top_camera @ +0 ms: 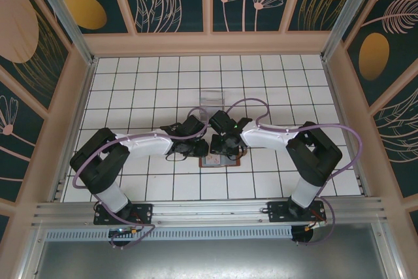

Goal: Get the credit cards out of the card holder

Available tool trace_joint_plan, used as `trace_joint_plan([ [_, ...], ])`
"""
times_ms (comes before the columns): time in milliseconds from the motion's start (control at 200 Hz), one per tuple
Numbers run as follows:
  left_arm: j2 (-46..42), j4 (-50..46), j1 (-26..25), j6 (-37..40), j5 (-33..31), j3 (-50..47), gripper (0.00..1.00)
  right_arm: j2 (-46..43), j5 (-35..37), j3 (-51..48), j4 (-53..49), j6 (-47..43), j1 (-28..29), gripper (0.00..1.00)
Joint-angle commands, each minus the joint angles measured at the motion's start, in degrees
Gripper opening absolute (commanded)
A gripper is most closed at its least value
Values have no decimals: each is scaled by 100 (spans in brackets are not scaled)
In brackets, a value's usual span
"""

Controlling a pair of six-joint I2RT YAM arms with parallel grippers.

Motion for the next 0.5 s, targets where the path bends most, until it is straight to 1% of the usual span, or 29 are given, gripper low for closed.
trace_joint_plan([
  [0, 192, -161, -41, 64, -126, -144, 26, -6, -66, -178, 137, 21, -44, 30],
  [180, 195, -161, -38, 71, -113, -144, 26, -76, -250, -425, 446, 40, -96, 30],
  [230, 344, -161, -39, 68, -110, -141, 26, -113, -363, -535, 632, 51, -135, 30],
  [490, 379, -185, -45, 46, -100, -144, 25, -544, -997, -1167, 1650, 80, -313, 30],
])
